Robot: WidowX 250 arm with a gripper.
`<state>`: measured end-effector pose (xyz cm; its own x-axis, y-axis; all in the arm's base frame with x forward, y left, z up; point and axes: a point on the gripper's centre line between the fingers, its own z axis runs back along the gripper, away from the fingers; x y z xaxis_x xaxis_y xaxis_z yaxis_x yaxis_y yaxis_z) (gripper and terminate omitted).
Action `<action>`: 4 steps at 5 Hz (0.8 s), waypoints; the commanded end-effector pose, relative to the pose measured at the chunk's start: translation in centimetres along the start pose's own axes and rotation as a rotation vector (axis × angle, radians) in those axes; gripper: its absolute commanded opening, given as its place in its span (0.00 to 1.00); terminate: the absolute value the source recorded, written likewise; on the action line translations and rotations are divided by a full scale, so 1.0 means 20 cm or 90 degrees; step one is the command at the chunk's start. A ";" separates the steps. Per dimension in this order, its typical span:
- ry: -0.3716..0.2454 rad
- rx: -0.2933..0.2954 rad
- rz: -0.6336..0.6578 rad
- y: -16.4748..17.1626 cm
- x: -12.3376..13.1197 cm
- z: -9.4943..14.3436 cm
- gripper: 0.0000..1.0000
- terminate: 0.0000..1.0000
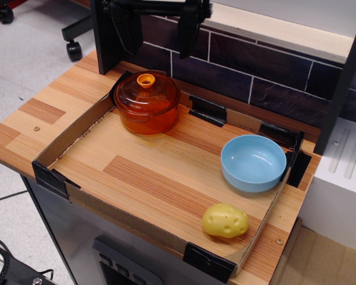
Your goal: Take lid off pot
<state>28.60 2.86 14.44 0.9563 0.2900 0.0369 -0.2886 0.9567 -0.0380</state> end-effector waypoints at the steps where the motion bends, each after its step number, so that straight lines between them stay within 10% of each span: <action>1: -0.044 0.037 0.020 0.11 0.16 -0.09 1.00 0.00; 4: -0.038 0.034 0.044 0.13 0.24 -0.25 1.00 0.00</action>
<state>32.24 6.11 8.06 0.9362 0.3483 0.0470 -0.3494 0.9368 0.0175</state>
